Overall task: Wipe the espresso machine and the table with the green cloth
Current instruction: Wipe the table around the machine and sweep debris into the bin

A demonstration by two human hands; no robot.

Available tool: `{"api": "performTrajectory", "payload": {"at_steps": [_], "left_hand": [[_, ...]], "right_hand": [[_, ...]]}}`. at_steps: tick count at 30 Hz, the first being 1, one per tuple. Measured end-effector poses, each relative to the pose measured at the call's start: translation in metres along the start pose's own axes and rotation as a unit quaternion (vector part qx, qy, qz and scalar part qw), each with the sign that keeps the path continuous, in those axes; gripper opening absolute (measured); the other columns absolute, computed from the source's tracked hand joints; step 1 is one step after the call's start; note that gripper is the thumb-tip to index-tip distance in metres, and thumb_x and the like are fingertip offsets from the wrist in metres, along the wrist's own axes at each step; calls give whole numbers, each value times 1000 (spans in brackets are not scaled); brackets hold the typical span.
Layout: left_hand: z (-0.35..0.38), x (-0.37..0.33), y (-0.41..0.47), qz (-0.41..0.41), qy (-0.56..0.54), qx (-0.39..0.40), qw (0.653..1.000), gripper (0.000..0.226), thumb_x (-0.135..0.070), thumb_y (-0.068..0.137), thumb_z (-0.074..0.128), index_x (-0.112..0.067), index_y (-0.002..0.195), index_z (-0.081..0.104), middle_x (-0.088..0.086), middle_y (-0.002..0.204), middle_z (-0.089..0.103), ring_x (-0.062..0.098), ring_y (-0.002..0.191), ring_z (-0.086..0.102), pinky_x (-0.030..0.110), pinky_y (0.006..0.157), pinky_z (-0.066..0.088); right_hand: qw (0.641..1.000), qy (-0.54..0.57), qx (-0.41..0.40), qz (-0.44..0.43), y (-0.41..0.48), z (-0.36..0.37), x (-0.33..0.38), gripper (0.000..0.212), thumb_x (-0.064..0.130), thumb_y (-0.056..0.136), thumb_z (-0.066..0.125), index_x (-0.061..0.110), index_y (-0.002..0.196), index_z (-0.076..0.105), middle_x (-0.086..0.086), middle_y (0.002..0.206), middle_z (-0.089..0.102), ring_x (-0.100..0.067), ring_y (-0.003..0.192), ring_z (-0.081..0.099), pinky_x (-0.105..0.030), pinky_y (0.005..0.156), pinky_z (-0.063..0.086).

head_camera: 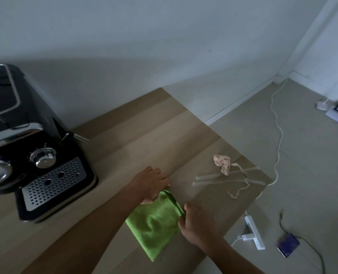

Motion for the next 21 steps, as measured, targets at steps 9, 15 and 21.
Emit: {"api": "performTrajectory", "payload": {"at_steps": [9, 15, 21], "left_hand": [[-15, 6, -62, -100, -99, -42, 989, 25, -34, 89, 48, -25, 112, 55, -4, 118, 54, 19, 112, 48, 30, 87, 34], [-35, 38, -115, -204, -308, -119, 922, 11, -29, 84, 59, -31, 95, 61, -9, 88, 61, 17, 85, 60, 30, 75, 48], [-67, 58, -121, -259, -417, -223, 842, 9, -26, 88, 65, -21, 96, 69, -12, 78, 63, 7, 75, 58, 15, 60, 38]], "right_hand": [[971, 229, -50, -48, -31, -33, 18, 16, 22, 90, 55, 19, 105, 49, 2, 88, 54, -16, 81, 53, -24, 66, 33], [938, 319, -109, -80, -26, -64, 42, 12, 18, 92, 52, 26, 101, 51, 0, 85, 62, -15, 70, 58, -36, 67, 48], [915, 368, -145, -76, 7, -115, 48, 18, 17, 92, 56, 21, 109, 52, -4, 65, 56, -5, 42, 42, -20, 39, 33]]}}
Point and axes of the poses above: each hand's wrist, its own y-axis towards the middle knuckle, its own z-axis out of the palm, x = y × z, the point moved 6 cm from there along y, towards the middle knuckle
